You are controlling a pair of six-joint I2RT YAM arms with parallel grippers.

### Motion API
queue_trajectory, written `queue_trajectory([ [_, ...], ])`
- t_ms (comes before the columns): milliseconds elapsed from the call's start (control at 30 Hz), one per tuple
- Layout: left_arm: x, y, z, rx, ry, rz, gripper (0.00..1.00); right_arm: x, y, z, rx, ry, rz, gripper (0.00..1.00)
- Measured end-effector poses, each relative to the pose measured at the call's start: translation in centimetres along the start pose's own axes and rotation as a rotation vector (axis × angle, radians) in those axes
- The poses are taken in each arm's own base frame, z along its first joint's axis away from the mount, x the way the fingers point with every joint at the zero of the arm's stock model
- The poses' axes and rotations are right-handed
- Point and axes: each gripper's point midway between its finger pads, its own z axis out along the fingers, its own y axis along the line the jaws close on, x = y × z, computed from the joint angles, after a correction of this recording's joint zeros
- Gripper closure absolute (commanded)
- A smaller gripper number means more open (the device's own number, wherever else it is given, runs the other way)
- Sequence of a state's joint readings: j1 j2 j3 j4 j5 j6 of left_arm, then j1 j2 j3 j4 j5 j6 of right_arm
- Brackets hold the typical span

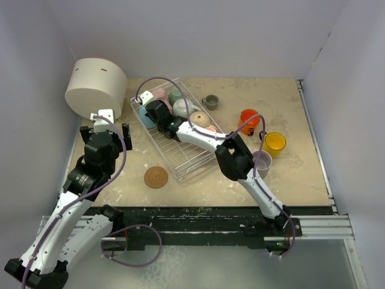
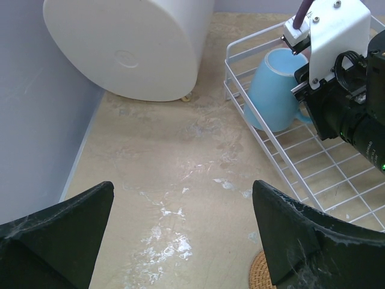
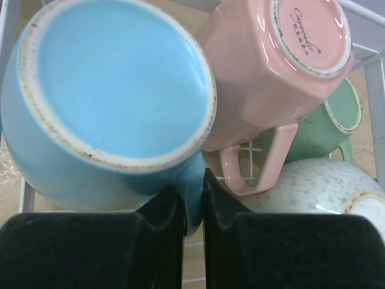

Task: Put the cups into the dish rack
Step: Turn the cup upside down in the dish rack.

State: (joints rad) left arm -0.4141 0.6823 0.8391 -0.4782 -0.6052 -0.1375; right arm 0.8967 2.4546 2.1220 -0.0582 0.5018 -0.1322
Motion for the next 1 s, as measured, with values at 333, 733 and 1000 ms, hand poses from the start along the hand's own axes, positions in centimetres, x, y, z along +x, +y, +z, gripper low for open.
queue_trajectory([
  [333,0.0,0.0,0.0,0.001,0.000,-0.001,0.01,0.1,-0.6,0.4,0.041,-0.027,-0.070,0.98],
  [733,-0.1,-0.1,0.0,0.006,-0.002,-0.002,0.01,-0.1,0.0,0.5,0.004,-0.044,-0.079,0.72],
  [1000,-0.1,0.0,-0.1,0.006,-0.005,-0.004,0.01,-2.0,-0.3,-0.8,-0.032,-0.082,-0.062,0.58],
])
